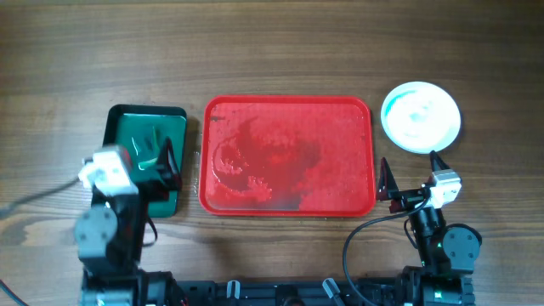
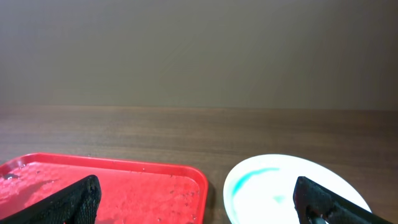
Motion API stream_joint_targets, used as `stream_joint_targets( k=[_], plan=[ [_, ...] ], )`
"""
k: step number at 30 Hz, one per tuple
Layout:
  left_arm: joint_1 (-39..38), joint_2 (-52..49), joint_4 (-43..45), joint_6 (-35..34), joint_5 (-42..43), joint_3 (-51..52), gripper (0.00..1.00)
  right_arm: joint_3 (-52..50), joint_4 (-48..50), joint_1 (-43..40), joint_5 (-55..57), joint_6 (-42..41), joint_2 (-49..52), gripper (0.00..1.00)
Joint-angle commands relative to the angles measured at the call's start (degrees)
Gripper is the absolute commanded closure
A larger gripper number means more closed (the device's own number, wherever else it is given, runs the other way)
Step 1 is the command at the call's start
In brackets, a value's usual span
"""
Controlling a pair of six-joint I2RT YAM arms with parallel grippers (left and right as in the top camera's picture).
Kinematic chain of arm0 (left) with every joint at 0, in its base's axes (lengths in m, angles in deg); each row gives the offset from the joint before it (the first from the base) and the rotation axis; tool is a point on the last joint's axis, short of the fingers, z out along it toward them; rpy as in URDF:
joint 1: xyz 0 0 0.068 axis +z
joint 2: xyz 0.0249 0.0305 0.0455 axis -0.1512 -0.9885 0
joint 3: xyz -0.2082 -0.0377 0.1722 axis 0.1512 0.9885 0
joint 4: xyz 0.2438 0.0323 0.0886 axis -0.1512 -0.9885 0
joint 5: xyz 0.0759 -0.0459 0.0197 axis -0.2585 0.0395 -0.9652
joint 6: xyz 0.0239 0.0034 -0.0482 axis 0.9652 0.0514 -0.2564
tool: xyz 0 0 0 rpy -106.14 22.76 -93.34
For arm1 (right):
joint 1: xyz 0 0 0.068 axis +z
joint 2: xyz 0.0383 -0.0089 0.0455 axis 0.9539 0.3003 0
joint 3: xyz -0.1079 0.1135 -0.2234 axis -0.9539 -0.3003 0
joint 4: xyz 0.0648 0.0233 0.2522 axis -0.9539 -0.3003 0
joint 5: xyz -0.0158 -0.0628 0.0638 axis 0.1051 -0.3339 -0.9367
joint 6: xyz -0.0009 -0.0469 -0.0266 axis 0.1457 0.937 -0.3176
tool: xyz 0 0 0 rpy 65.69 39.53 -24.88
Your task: Clean dirty plates on tray and stack at the side
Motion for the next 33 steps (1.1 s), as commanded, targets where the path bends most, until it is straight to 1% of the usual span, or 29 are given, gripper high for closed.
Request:
stream_joint_targets(
  k=[1,7,12,13,33],
  plan=[
    [-0.55,9.75,4.68,0.46,0.52,9.81,0.0,-0.07,0.31,0.24,0.81,-0.76,-0.26,0.0],
    [-1.4,18.01,11.43,0.55,0.11,20.65,0.0,-0.07,0.31,0.24,0.81,-0.79,-0.26,0.0],
    [-1.4,19.26,11.58,0.52,-1.11,24.57,0.0,-0.07,0.31,0.24,0.81,-0.79,-0.26,0.0],
    [-1.4,19.26,10.4,0.48,-1.05,24.76,0.0,-0.07,0.31,0.24,0.81,-0.79,-0.26,0.0],
    [-1.36,19.08,10.51,0.48,-1.11,24.74,0.0,-0.07,0.31,0.24,0.81,-0.79,-0.26,0.0]
  ],
)
